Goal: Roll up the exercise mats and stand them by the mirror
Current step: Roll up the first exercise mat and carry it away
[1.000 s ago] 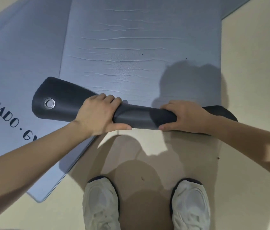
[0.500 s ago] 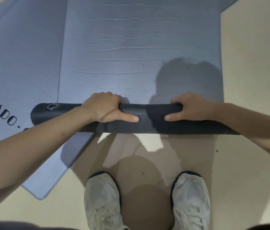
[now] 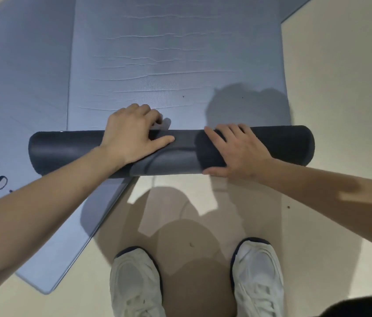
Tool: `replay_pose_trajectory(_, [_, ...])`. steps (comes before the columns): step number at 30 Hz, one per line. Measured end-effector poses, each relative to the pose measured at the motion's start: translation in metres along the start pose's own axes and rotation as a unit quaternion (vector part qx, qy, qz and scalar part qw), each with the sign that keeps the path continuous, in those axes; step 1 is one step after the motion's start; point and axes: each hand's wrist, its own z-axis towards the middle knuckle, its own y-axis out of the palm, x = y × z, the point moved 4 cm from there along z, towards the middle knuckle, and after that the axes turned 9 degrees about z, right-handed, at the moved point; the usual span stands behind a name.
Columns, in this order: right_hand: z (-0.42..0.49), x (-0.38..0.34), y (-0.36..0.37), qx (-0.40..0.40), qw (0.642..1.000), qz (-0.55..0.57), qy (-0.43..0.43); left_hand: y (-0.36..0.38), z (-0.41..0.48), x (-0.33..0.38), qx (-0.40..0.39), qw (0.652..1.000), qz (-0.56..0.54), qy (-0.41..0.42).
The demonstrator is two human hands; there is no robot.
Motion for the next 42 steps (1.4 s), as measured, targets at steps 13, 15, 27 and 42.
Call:
replay_pose_trajectory(13, [0.06,0.037,-0.047,-0.147,0.967,0.205,0.023,0.021,-0.019,-0.003,-0.004,0.99,0.119,0.081])
replay_pose_trajectory(15, [0.058,0.032,-0.058,-0.138,0.979,0.152,0.0,0.02,-0.009,-0.011,-0.009,0.989,0.108,0.101])
replay_pose_trajectory(27, [0.053,0.016,-0.057,0.106,0.994,-0.015,0.026,-0.01,0.099,-0.066,-0.281,0.951,-0.116,0.054])
replay_pose_trajectory(42, [0.142,0.083,-0.102,-0.008,0.984,0.162,0.074,-0.019,0.082,-0.021,0.05,0.99,0.126,0.049])
